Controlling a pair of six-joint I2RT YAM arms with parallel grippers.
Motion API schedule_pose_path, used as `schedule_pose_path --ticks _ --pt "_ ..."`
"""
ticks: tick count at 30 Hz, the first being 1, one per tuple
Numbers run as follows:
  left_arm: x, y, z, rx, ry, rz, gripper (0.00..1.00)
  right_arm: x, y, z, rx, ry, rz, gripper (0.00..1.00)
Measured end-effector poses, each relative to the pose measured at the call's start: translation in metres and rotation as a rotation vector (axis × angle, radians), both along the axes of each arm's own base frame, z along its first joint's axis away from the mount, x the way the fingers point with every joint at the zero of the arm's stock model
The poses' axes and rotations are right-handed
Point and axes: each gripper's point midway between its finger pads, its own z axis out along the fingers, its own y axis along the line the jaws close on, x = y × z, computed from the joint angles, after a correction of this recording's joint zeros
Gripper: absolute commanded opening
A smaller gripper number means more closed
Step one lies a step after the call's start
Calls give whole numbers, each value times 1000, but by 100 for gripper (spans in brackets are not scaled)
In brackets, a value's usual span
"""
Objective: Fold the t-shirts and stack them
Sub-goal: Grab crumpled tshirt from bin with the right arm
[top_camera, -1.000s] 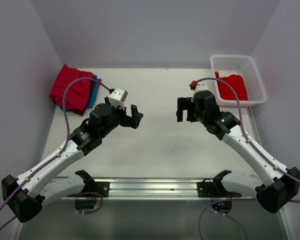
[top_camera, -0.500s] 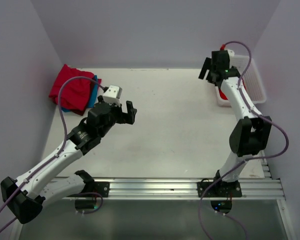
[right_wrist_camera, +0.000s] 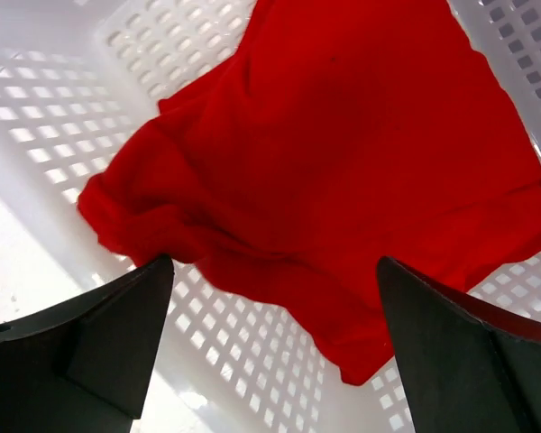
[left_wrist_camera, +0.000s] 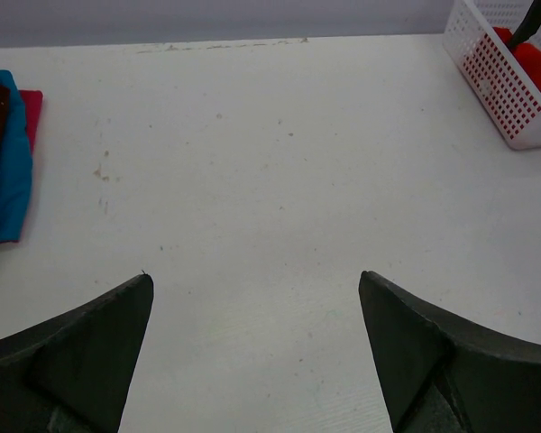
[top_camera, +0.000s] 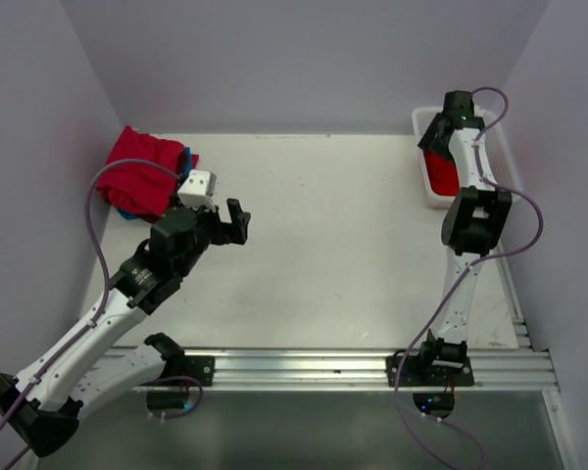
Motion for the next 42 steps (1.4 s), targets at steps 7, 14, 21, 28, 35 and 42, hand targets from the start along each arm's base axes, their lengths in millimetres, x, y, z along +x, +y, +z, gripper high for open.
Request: schedule_pose_path --ticks 7,14,21,28,35,42 --pt "-11 9 -2 -22 0 14 100 -14 -37 -25 17 40 -92 99" --pt "-15 11 -12 -22 38 23 100 -29 -70 -80 32 129 -191 92" --pt "-17 12 -12 -31 41 26 100 -25 -67 -86 47 119 -200 0" --pt "-17 12 -14 -31 44 26 100 -51 -58 -72 41 71 -208 0" --pt "-17 11 -22 -21 58 24 100 -99 -10 59 -61 -286 -76 0" --pt "-15 7 -34 -2 90 15 100 -129 70 245 -32 -865 203 0"
